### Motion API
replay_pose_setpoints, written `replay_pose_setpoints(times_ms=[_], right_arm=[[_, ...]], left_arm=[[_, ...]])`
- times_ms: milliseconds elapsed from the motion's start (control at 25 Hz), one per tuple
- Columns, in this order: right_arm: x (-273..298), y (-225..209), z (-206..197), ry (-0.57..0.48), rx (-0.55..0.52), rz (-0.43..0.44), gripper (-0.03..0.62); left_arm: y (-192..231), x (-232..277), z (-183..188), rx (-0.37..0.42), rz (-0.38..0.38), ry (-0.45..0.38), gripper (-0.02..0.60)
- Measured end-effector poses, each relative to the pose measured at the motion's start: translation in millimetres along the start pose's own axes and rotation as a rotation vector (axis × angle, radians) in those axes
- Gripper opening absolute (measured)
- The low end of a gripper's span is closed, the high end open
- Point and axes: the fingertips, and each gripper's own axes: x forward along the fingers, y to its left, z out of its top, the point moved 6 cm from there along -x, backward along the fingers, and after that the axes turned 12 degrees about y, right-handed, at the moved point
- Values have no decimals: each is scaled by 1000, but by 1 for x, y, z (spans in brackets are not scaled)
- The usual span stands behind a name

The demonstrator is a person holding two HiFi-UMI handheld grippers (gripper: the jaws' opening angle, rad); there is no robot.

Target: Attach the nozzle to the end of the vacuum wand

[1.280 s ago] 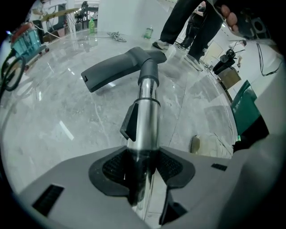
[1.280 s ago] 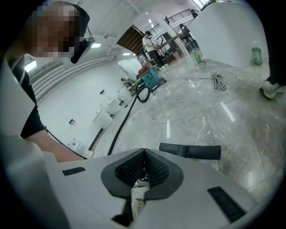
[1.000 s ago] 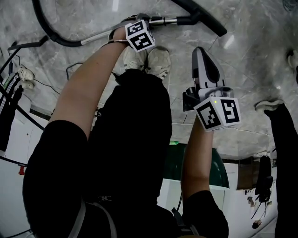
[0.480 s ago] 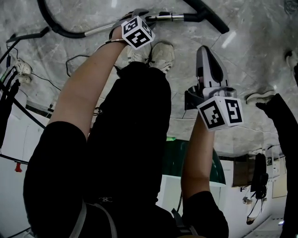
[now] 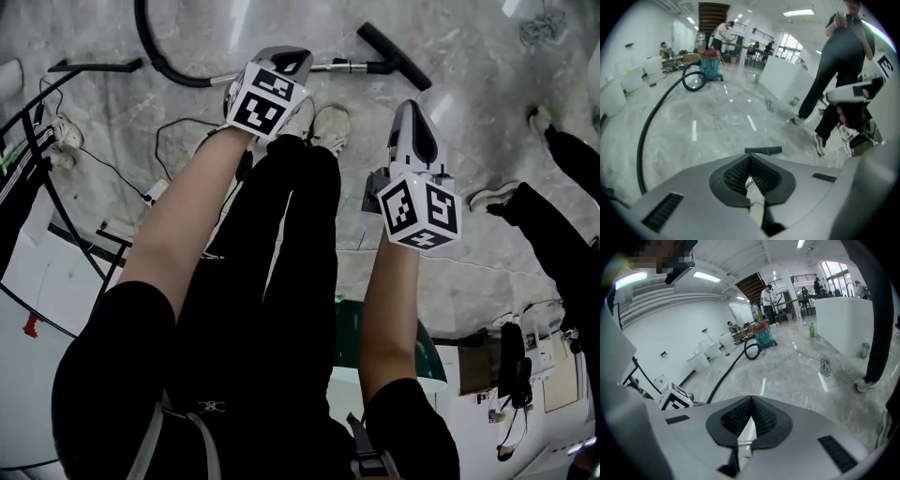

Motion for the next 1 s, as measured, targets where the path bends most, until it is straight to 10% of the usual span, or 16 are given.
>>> replay_pose_setpoints(times_ms=[440,1000], right_arm=[[-172,111,160,-234,-81,31,15],[-405,231,313,-567,-76,123,15]], left_arm=[[-65,-300,136,-78,12,-275,9],[-146,-614,231,34,74,-602,9]])
